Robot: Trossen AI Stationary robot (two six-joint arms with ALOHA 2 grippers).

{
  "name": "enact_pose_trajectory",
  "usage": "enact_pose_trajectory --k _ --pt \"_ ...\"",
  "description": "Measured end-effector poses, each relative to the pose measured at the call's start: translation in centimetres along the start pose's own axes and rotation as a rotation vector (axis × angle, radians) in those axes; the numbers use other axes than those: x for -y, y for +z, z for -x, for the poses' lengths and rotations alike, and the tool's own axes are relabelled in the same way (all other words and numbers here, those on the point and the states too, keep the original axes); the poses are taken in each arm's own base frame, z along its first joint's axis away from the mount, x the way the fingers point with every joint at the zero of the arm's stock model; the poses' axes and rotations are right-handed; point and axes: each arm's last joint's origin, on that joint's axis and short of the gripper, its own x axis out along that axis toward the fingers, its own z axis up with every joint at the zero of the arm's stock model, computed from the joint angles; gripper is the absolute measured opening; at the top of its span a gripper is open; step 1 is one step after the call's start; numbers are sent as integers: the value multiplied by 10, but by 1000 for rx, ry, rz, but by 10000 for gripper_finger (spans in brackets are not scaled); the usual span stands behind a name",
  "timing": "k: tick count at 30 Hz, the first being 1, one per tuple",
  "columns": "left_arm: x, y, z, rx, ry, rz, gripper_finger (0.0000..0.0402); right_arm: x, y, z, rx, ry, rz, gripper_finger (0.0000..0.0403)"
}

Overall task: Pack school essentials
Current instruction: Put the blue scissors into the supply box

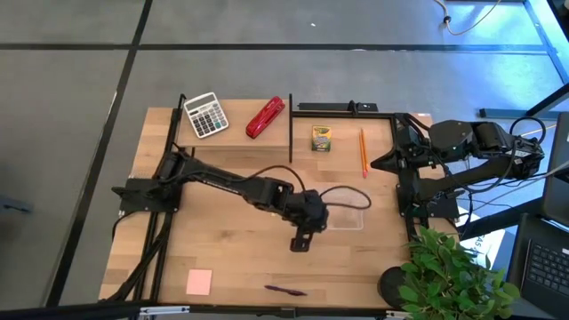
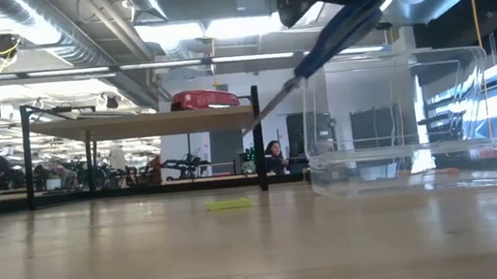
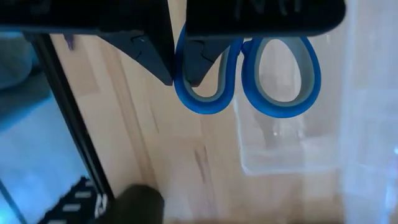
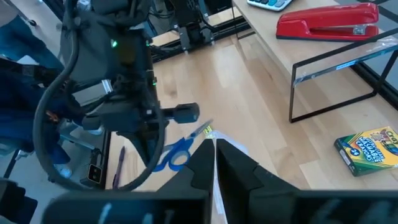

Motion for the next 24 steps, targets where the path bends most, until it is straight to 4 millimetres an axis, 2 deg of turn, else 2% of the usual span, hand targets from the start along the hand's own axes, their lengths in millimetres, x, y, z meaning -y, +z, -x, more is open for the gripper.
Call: enact_pose_trajectory --k 6,10,16,24 --pt "-2 14 0 135 -60 -11 1 0 0 0 0 0 0 21" --pt "-6 9 -12 115 -88 -25 1 0 0 0 -1 -1 0 21" --pt "-10 12 -30 197 -168 -87 1 0 0 0 1 -1 0 21" --pt "-15 14 -28 207 -155 -74 1 0 0 0 3 0 0 21"
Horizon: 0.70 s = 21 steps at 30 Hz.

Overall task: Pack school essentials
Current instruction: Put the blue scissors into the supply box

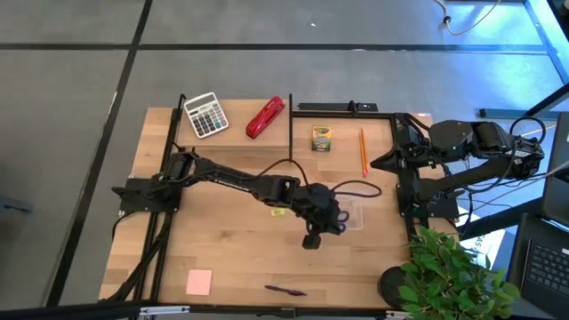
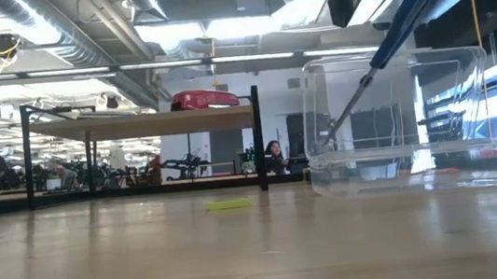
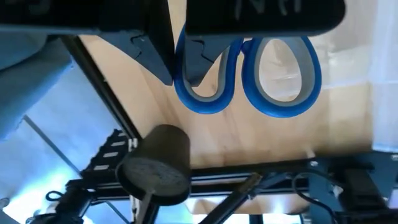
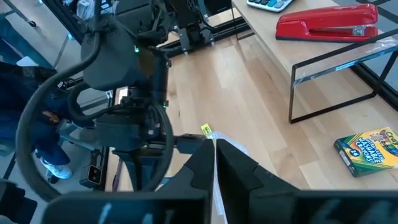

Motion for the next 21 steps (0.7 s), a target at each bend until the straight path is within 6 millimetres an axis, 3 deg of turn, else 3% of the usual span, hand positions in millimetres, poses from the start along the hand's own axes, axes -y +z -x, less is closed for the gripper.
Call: enact_pose_trajectory --k 21 --pt "-2 -9 -10 -25 -16 -11 1 0 0 0 2 1 0 21"
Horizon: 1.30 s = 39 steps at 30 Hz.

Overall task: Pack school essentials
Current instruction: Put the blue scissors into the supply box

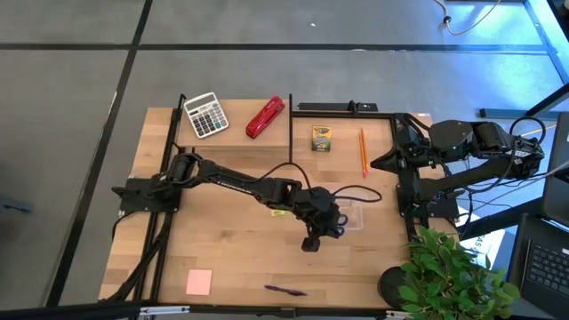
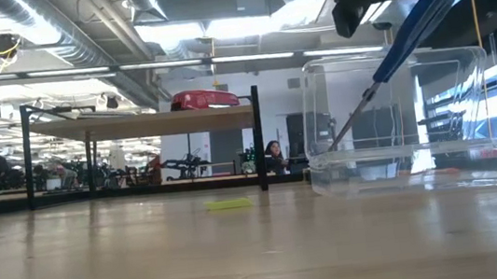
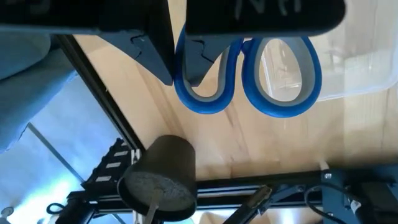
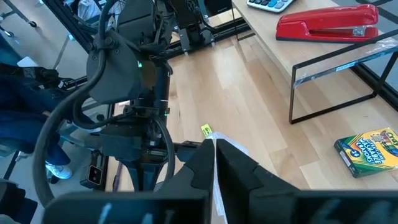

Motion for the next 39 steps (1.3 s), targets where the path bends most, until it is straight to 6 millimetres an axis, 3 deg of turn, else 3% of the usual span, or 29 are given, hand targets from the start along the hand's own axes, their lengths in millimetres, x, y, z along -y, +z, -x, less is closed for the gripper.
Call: enact_pose_trajectory --k 32,39 --pt "-2 -13 -2 -79 10 77 0 0 0 0 1 0 -7 21" --pt "-1 -13 6 -116 47 113 0 0 0 0 1 0 -7 21"
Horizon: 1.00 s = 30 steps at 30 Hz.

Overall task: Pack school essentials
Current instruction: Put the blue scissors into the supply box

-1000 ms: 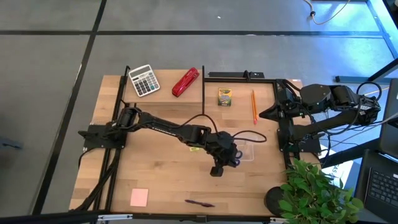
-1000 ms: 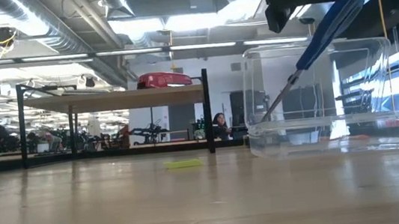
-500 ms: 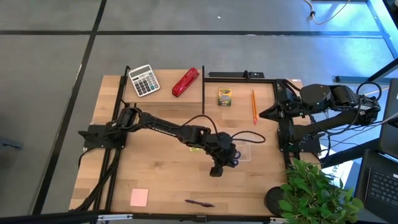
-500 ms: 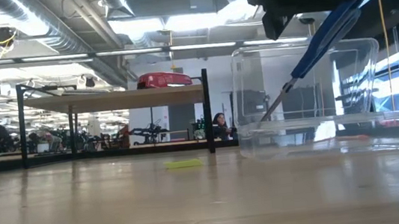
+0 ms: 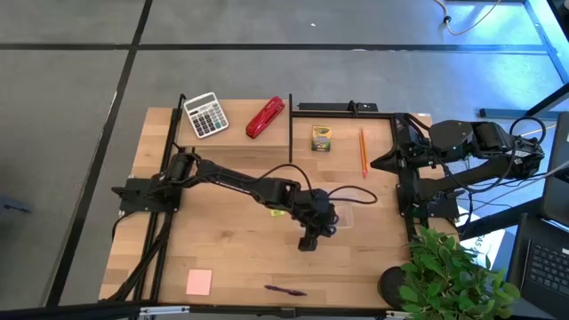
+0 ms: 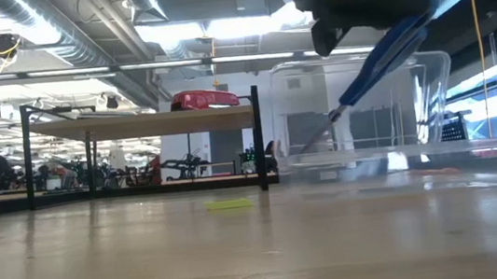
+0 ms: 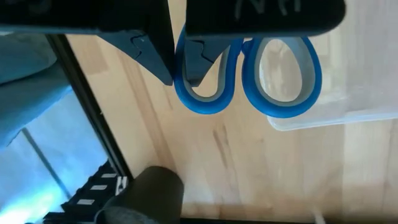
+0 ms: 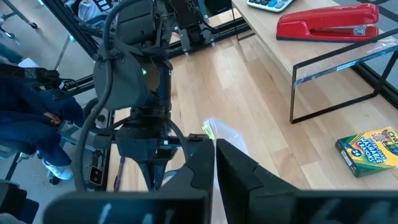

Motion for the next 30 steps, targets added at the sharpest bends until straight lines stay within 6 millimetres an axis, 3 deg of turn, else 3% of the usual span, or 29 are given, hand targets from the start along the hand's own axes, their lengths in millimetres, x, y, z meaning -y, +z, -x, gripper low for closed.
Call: enact_pose_trajectory --k 18,25,30 --pt "0 -3 5 -59 17 95 0 0 0 0 0 0 0 21" --pt "-10 11 15 -19 51 140 0 0 0 0 0 0 0 21" --pt "-18 7 17 -61 103 179 0 0 0 0 0 0 2 21"
